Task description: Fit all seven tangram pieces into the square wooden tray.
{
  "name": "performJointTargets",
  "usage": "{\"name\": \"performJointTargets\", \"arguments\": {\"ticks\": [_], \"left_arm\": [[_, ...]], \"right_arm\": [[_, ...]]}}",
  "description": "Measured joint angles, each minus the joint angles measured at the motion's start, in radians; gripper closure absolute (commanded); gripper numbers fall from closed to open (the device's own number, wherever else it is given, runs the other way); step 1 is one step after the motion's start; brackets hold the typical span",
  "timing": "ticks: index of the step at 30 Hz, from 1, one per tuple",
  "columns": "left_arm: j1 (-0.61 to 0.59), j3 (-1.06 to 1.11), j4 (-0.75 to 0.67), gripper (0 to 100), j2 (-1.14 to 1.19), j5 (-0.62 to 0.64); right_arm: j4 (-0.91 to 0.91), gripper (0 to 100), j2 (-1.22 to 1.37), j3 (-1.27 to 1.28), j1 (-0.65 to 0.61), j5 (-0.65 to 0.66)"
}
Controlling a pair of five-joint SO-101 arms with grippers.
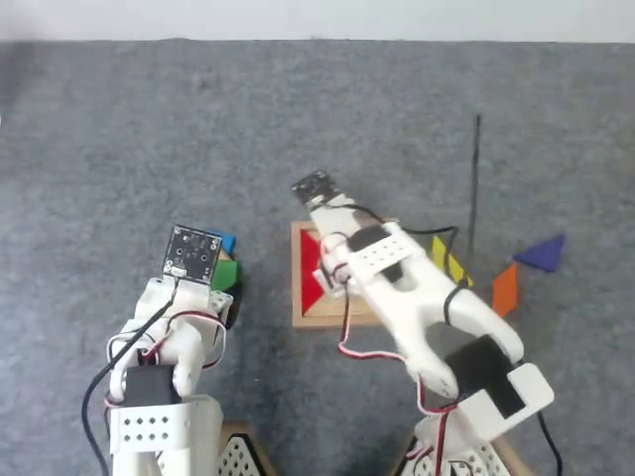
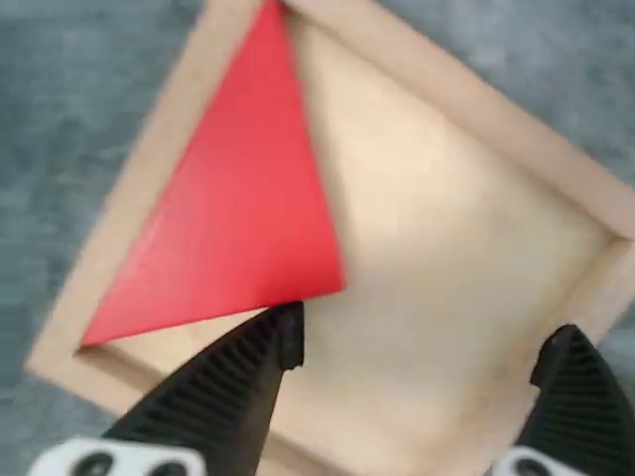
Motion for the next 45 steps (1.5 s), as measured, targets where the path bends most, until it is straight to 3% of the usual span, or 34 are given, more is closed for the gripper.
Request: {"name": "performJointTargets", "arguments": {"ticks": [4,9,14,20,24,32,43,45], "left_arm": [[0.000,0.000,-0.003,75,0.000,0.000],[0.000,0.018,-0.015,75,0.000,0.000],[0.000,0.021,-0.029,75,0.000,0.000],[0.000,0.021,-0.029,75,0.000,0.000],[0.000,0.021,-0.029,75,0.000,0.000],[0.000,0.021,-0.029,75,0.000,0.000],[0.000,0.021,-0.029,75,0.000,0.000],[0.000,0.021,-0.029,75,0.000,0.000]], "right_arm": [[0.035,61.9,-0.060,0.000,-0.051,-0.008],[0.155,61.9,-0.276,-0.005,-0.021,-0.008],[0.419,61.9,-0.516,-0.138,0.118,0.028],[0.629,61.9,-0.497,-0.227,0.384,0.155],[0.617,61.9,-0.331,-0.175,0.463,0.052],[0.436,61.9,-0.141,-0.158,0.466,-0.193],[0.287,62.1,0.101,-0.081,0.422,-0.222],[0.287,65.7,0.114,-0.087,0.423,-0.222]]}}
